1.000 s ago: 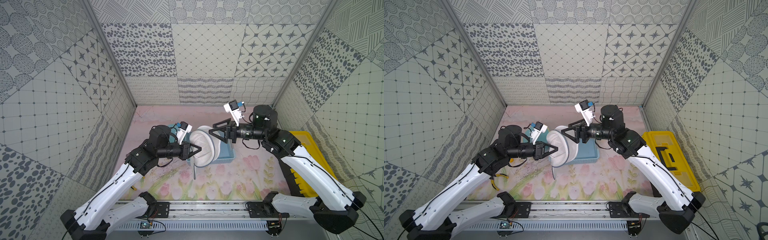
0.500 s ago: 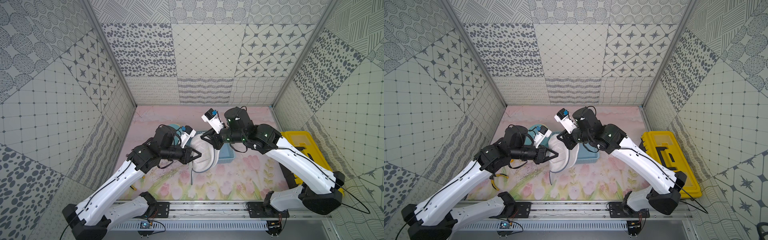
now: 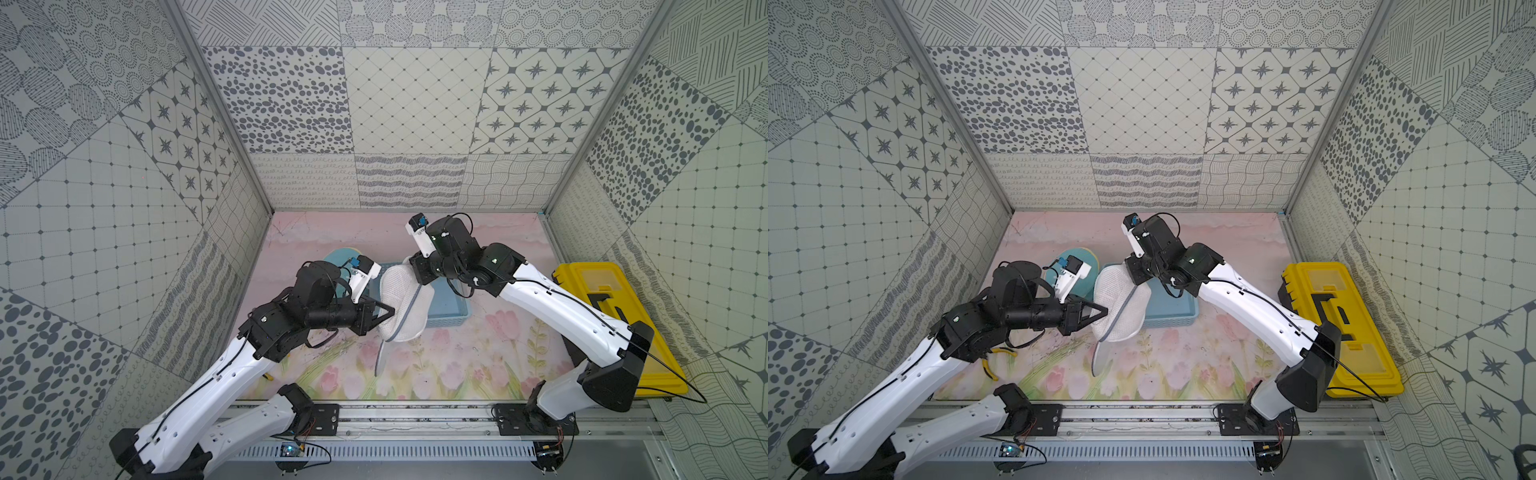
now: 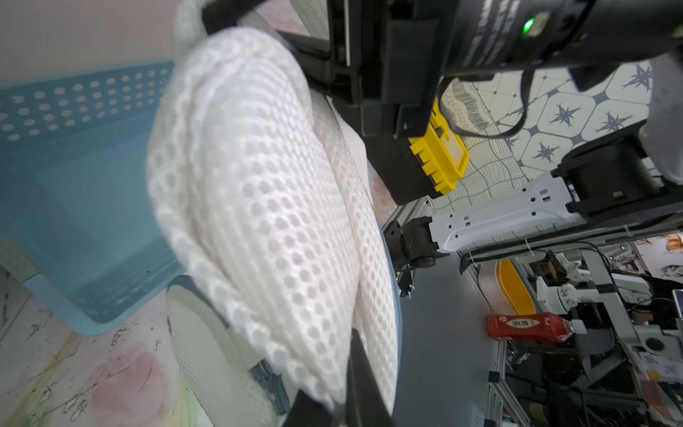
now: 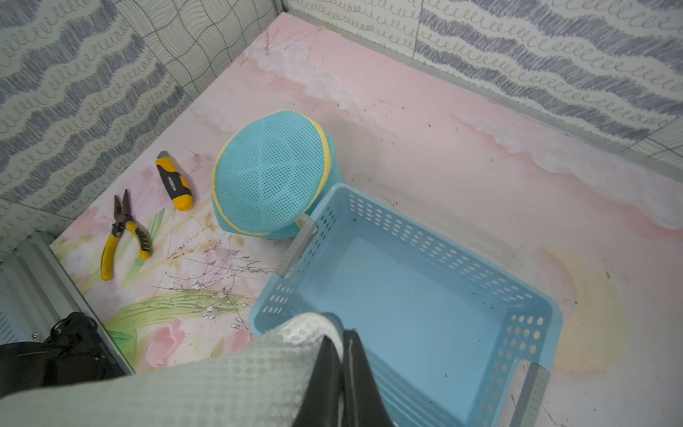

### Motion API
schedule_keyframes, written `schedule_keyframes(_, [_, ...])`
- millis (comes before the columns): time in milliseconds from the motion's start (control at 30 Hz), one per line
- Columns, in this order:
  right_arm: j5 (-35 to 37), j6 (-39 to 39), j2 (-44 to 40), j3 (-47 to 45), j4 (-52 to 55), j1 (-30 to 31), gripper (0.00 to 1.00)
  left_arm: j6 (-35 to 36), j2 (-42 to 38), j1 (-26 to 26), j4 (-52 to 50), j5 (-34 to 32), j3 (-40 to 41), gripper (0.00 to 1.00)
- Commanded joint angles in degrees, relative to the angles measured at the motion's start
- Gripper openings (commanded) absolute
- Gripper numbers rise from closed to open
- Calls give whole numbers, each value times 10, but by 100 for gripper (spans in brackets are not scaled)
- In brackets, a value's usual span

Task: Turn the laundry bag inside out
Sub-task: Turn over the laundry bag.

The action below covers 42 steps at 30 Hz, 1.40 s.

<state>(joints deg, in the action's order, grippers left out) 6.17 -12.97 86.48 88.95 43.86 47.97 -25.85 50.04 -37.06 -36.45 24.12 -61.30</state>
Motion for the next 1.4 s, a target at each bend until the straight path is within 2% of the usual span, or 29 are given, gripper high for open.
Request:
schedule_keyframes(0, [22, -49, -47, -61, -47, -28, 0, -28, -56, -1, 65, -109, 25, 0])
schedule_keyframes(100, [10, -74, -83, -118, -71, -43, 0, -36, -79, 0, 103, -134, 45, 0])
schedule_keyframes(233, [7, -109, -136, -213, -137, -50, 0, -43, -91, 1, 186, -125, 76, 0])
schedule_keyframes(300, [-49, -113, -169, -260, -204, -57, 1, -47, -90, 1, 218, -127, 90, 0])
schedule_keyframes(333, [-96, -114, -184, -272, -243, -60, 14, -44, -83, 1, 222, -131, 91, 0])
schedule_keyframes(400, [-160, -119, -206, -277, -293, -60, 46, -42, -65, 1, 212, -148, 83, 0])
schedule_keyframes(467, [-203, -123, -228, -275, -326, -61, 60, -49, -54, 0, 222, -163, 84, 0])
schedule_keyframes(533, [-224, -138, -244, -277, -346, -61, 65, -60, -54, -1, 252, -190, 95, 0])
schedule_keyframes(767, [-323, -232, -230, -280, -412, -45, 67, -67, -80, -3, 343, -309, 127, 0])
schedule_keyframes(867, [-376, -255, -195, -266, -434, -25, 67, -69, -82, -3, 367, -334, 132, 0])
schedule_keyframes(967, [-376, -245, -156, -235, -410, 0, 65, -73, -76, -3, 378, -334, 130, 0])
schedule_keyframes(1233, [-270, -263, -143, -230, -347, 3, 62, -82, -104, -3, 395, -355, 148, 0])
schedule_keyframes(1367, [-316, -271, -143, -243, -420, 3, 59, -79, -101, -3, 383, -348, 143, 0])
